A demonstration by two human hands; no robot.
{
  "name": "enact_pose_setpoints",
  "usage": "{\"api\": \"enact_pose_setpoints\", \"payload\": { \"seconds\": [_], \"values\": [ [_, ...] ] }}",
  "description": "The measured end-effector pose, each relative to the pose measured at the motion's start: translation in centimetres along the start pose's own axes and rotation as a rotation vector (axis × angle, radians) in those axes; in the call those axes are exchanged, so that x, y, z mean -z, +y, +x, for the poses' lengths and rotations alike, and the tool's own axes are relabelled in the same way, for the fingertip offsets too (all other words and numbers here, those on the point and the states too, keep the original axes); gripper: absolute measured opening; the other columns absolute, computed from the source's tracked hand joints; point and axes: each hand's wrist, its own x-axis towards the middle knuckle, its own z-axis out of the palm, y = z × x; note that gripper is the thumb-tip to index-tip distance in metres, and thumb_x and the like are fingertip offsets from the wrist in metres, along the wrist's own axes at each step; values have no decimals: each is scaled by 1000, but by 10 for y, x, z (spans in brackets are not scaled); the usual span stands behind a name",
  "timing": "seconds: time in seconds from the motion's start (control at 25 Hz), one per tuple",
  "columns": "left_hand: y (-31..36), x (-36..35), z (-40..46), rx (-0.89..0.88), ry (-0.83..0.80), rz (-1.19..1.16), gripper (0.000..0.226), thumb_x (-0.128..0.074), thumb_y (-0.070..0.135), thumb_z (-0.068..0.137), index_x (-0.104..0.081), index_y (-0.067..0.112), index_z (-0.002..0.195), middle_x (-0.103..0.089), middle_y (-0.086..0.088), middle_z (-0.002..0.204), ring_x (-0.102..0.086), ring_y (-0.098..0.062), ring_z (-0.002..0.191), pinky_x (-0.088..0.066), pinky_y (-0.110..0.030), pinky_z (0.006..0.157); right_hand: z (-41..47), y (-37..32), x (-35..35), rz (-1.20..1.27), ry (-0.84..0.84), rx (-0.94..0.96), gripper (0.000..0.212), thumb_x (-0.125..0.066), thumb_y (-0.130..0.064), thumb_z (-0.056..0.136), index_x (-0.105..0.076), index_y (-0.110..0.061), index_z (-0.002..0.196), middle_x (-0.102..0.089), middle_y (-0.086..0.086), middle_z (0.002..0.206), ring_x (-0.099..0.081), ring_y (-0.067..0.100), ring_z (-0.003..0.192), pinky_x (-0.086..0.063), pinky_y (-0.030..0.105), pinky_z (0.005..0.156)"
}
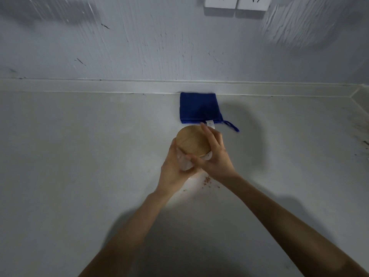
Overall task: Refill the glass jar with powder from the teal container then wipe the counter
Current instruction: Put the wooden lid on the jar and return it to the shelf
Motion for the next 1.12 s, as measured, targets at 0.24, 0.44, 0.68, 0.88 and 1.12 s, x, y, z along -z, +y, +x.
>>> {"api": "enact_pose_setpoints", "payload": {
  "seconds": [0.24, 0.44, 0.68, 0.88, 1.12],
  "values": [
    [-12, 39, 15, 25, -341, -49, 64, -73, 18, 72, -31, 49, 111, -44, 27, 113, -47, -3, 105, -43, -1, 69, -4, 28, 20, -13, -212, -169, 97, -74, -25, 71, -7, -29, 141, -36, 5, 142, -37, 21, 127, -37, 41, 102],
    [-13, 39, 18, 38, -336, 26, 70, -72, 23, 73, -32, 28, 130, -48, 13, 114, -50, -13, 107, -41, -12, 77, -8, 33, 15, 76, -171, -209, 74, -73, -21, 71, -32, -17, 133, -45, 8, 133, -46, 22, 120, -41, 43, 100],
    [23, 53, 24, 17, -255, -41, 66, -71, 40, 64, -39, 33, 122, -51, 13, 117, -50, -11, 109, -43, -10, 81, 2, 7, 35, 287, -129, -145, 67, -71, -30, 70, -39, -28, 128, -51, 2, 127, -51, 17, 114, -48, 33, 90],
    [88, 71, 48, -105, -133, -197, 66, -71, 46, 56, -42, 45, 115, -51, 7, 120, -55, -9, 107, -50, -16, 75, 26, -49, 77, 363, -46, 45, 49, -72, -34, 69, -52, -41, 113, -64, -10, 109, -60, 7, 101, -48, 14, 73],
    [173, 103, 82, -339, -75, -208, 55, -72, 50, 57, -42, 59, 102, -52, 14, 116, -55, -3, 104, -50, -10, 71, 62, -124, 138, 284, 10, 257, 68, -69, -44, 63, -47, -28, 126, -57, -15, 122, -55, 6, 109, -47, 10, 77]
  ]
}}
